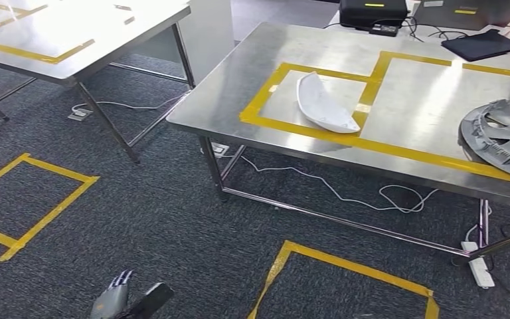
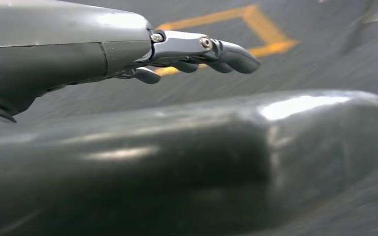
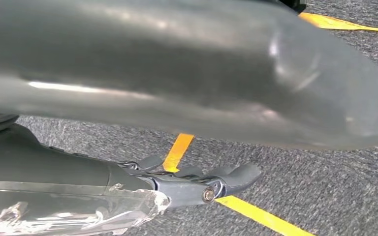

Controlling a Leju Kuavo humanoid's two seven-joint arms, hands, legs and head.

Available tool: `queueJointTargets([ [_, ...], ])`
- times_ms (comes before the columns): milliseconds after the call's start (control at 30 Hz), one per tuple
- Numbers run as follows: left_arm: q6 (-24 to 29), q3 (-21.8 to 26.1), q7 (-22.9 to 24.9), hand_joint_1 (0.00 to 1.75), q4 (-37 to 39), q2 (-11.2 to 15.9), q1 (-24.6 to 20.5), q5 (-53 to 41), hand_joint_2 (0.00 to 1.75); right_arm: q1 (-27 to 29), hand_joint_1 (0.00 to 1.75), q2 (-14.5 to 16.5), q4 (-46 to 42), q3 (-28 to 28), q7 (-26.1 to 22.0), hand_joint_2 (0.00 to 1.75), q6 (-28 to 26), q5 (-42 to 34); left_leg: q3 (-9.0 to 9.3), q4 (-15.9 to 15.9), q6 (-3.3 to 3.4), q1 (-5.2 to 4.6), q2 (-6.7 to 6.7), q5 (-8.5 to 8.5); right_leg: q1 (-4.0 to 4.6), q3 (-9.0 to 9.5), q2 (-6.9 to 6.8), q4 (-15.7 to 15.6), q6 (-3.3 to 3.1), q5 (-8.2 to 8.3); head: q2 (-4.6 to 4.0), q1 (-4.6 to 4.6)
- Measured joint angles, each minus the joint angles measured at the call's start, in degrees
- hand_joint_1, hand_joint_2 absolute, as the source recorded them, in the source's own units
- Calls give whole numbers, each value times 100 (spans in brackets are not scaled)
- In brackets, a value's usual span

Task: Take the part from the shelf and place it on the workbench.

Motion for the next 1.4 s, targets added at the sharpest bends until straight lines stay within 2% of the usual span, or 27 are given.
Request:
queueJointTargets([
  [33,-81,31,188,0,107,28,18,9,0,2,0,-3,0,-5,-2,0,1,0,17,-60,-24,-5,1,12,13,-7,3,2,-18,-4,0,7],
  [133,-228,114,502,0,318,110,88,25,0,9,0,-10,0,-10,1,0,5,-1,-12,-82,-53,-6,-6,42,22,-46,-8,-24,-210,-2,-1,38],
  [167,-245,133,531,0,362,135,97,26,0,9,0,-11,0,-11,2,0,6,-1,-21,-81,-35,-12,-10,52,20,-54,-14,-47,-226,21,0,46],
  [233,-267,152,568,0,434,167,100,20,0,1,0,-13,0,-16,4,0,7,-1,-41,-81,-1,-20,-15,69,12,-45,-19,-103,-155,71,-1,63],
  [333,-282,168,592,0,512,177,96,16,0,3,0,-14,0,-33,7,0,7,-1,-77,-76,46,-29,-9,101,-1,-5,-13,-166,-9,172,-1,80],
  [400,-325,179,669,0,547,187,92,34,0,12,0,-14,0,-45,14,0,6,-1,-97,-72,68,-37,-6,119,-9,-6,-11,-184,43,208,-1,80],
  [567,-568,389,1254,0,601,201,99,353,0,11,0,-14,0,-91,83,0,-21,-2,-115,-70,78,-44,-5,127,-16,-26,-12,-189,68,223,-1,79],
  [900,-404,650,1110,0,604,188,87,417,0,13,0,-14,0,-108,302,0,-178,227,-158,-57,110,-76,-6,150,-52,-56,-11,-194,130,264,-1,75],
  [1000,-360,666,1012,0,604,165,70,381,0,10,0,-11,0,-108,339,0,-199,276,-179,-41,141,-103,-9,165,-79,-59,-18,-203,168,287,-1,75],
  [1067,-330,667,953,0,604,142,55,356,0,9,0,-8,0,-108,341,0,-205,292,-187,-72,190,-95,-19,208,-86,-68,-33,-221,209,297,-1,75],
  [1100,-316,667,924,0,604,123,47,341,0,9,0,-7,0,-108,341,0,-209,300,-188,-96,221,-83,-28,239,-84,-102,-39,-172,223,237,-1,79],
  [1133,-305,667,903,0,604,108,40,328,0,9,0,-7,0,-108,341,0,-213,306,-194,-120,250,-70,-40,271,-78,-183,-41,2,229,94,-1,94],
  [1167,-295,667,885,0,604,93,35,314,0,10,0,-7,0,-108,341,0,-216,311,-204,-132,270,-62,-54,296,-74,-319,-41,322,226,-121,-1,113],
  [1233,-283,667,874,0,604,73,31,288,0,13,0,-7,0,-108,341,0,-222,317,-244,-131,282,-74,-96,322,-62,-633,-38,1171,208,-583,-1,144],
  [1267,-282,667,874,0,606,64,31,278,0,15,0,-7,0,-108,342,0,-226,319,-260,-129,276,-81,-126,335,-56,-714,-38,1453,198,-696,-1,146],
  [1300,-281,667,873,0,609,54,31,272,0,17,0,-7,0,-108,342,0,-229,320,-271,-128,266,-86,-169,347,-49,-678,-34,1501,185,-697,-1,147],
  [1333,-281,667,870,0,611,43,30,269,0,19,0,-7,0,-108,342,0,-233,322,-277,-127,252,-88,-223,359,-44,-512,-21,1295,165,-595,-1,147],
  [1367,-280,667,868,0,613,34,25,267,0,19,0,-7,0,-108,342,0,-238,324,-280,-124,236,-88,-281,369,-42,-250,37,903,140,-439,-1,147],
  [1400,-279,668,864,0,615,24,18,264,0,15,0,-7,0,-108,342,0,-240,326,-285,-119,215,-91,-339,378,-46,22,154,466,112,-331,-1,149],
])
